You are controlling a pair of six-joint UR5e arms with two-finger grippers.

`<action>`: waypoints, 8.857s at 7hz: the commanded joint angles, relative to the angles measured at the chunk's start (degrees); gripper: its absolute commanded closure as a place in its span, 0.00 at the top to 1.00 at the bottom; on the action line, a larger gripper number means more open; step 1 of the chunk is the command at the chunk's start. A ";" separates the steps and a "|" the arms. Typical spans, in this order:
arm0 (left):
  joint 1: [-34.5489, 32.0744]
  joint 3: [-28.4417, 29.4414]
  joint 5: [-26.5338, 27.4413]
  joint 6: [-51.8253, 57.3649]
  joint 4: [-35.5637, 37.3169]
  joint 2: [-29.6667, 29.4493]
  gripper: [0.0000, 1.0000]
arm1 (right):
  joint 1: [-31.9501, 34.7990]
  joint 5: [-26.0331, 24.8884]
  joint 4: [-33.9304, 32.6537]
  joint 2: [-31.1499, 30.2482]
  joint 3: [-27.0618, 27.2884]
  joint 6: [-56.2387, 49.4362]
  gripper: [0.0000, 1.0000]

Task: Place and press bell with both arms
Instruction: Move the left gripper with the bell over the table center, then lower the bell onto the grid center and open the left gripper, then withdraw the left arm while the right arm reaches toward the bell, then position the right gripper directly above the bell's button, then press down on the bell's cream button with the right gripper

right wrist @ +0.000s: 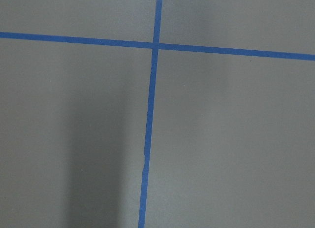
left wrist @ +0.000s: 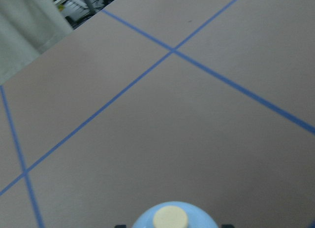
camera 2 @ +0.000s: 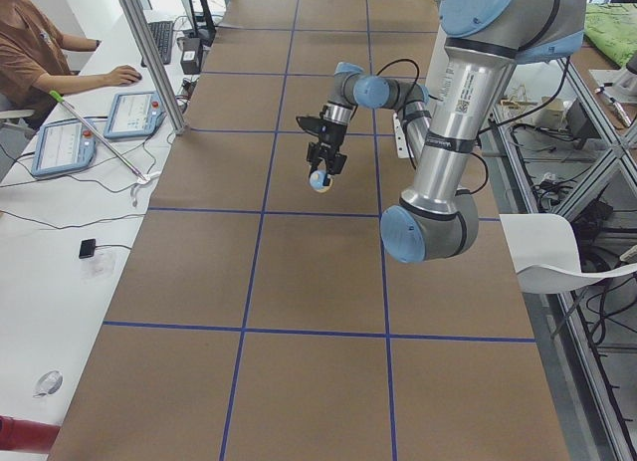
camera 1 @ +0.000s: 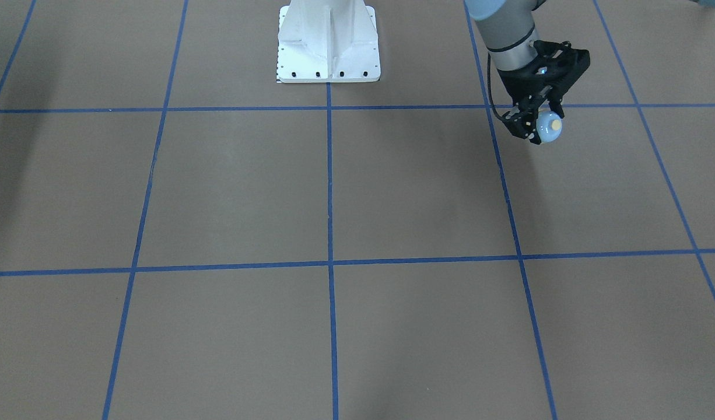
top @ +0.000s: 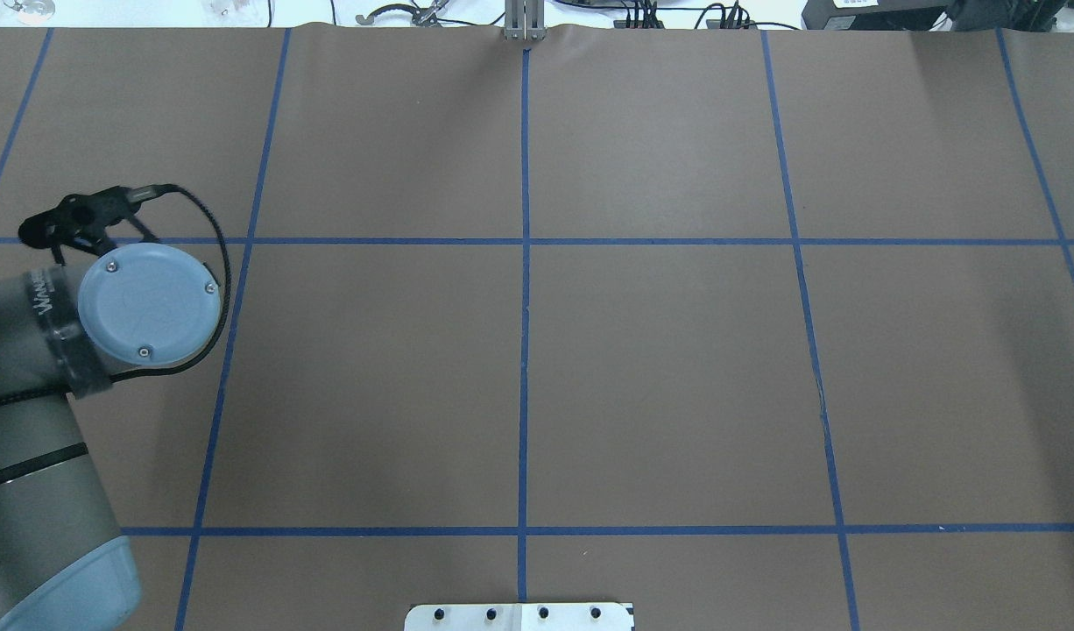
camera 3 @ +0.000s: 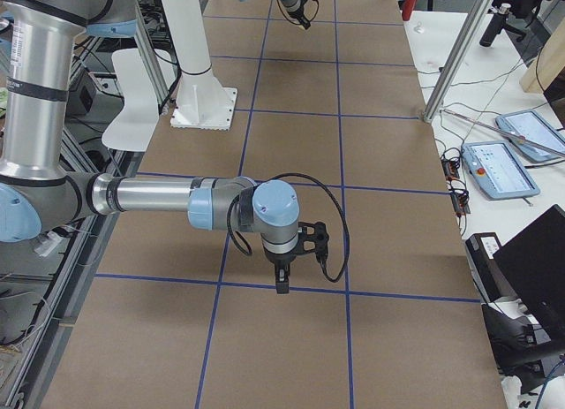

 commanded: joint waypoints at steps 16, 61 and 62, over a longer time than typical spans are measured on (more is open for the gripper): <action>9.29 60.02 21.15 31.71 -76.75 -26.49 0.00 | 0.00 0.09 -0.39 -0.07 -0.44 0.00 1.00; -39.76 26.36 -39.32 77.42 -61.10 25.10 1.00 | -58.98 -22.15 10.33 70.95 -41.57 72.25 0.00; -39.84 26.36 -39.32 77.42 -61.10 25.10 1.00 | -58.89 -22.15 10.33 71.04 -41.57 72.25 0.00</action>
